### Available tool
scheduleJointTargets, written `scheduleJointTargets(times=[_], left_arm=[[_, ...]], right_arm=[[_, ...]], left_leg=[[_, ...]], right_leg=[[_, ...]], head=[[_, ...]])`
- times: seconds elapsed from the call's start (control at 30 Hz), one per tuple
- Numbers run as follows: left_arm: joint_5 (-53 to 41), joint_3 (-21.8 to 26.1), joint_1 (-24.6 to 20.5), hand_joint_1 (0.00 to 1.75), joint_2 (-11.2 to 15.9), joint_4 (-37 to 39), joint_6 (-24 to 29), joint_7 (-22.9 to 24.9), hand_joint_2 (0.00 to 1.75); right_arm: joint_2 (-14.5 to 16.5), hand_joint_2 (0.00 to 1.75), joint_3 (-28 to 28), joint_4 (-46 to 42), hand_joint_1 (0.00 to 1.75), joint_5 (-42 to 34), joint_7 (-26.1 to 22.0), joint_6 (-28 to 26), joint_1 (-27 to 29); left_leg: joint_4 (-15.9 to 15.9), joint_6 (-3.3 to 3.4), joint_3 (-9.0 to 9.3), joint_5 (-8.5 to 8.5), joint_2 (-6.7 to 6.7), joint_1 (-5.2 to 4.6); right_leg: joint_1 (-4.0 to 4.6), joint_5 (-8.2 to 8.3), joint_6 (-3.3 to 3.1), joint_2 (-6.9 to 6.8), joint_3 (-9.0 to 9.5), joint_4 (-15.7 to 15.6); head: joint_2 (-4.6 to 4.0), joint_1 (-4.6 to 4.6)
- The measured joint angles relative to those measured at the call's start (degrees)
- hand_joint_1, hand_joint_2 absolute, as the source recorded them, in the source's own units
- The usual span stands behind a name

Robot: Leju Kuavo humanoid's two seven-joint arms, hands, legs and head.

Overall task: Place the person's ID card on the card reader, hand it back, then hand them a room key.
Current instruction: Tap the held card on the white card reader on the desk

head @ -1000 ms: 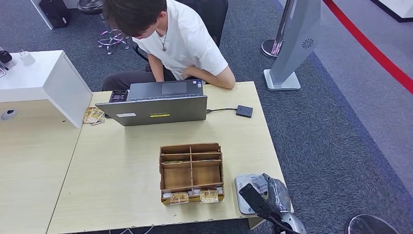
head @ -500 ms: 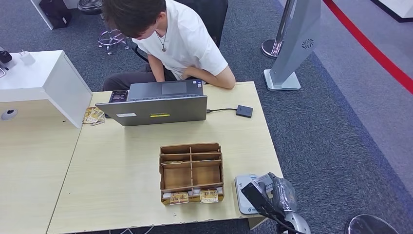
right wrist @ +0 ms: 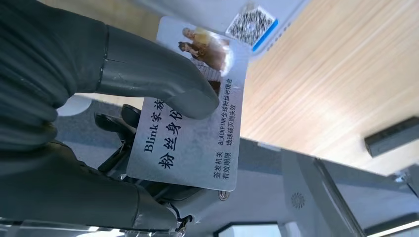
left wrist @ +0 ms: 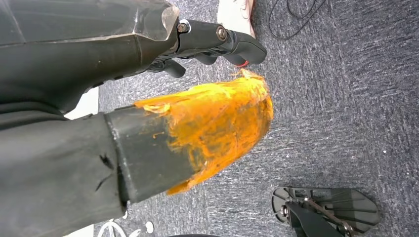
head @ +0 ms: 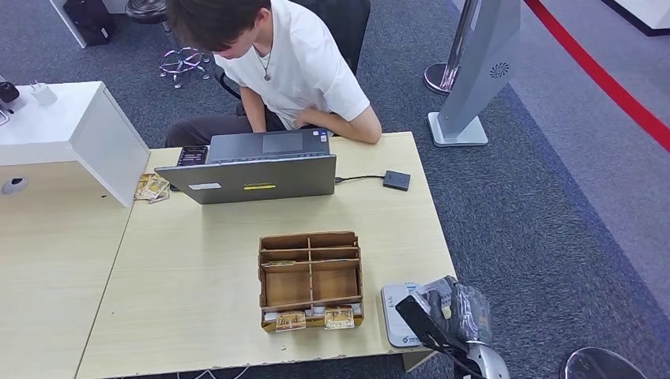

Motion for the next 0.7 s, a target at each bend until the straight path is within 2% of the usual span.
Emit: scheduleJointTargets(times=[0.7], left_arm=[[-0.74, 0.18, -0.01, 0.0, -0.04, 0.0, -0.05, 0.16, 0.0]], right_arm=[[1.17, 1.75, -1.69, -8.88, 1.75, 5.3, -0.68, -4.65, 3.07]], left_leg=[[0.0, 0.0, -0.04, 0.0, 0.0, 0.0]], right_leg=[[0.0, -0.01, -0.01, 0.01, -0.05, 0.0]], head=[[0.0, 0.0]])
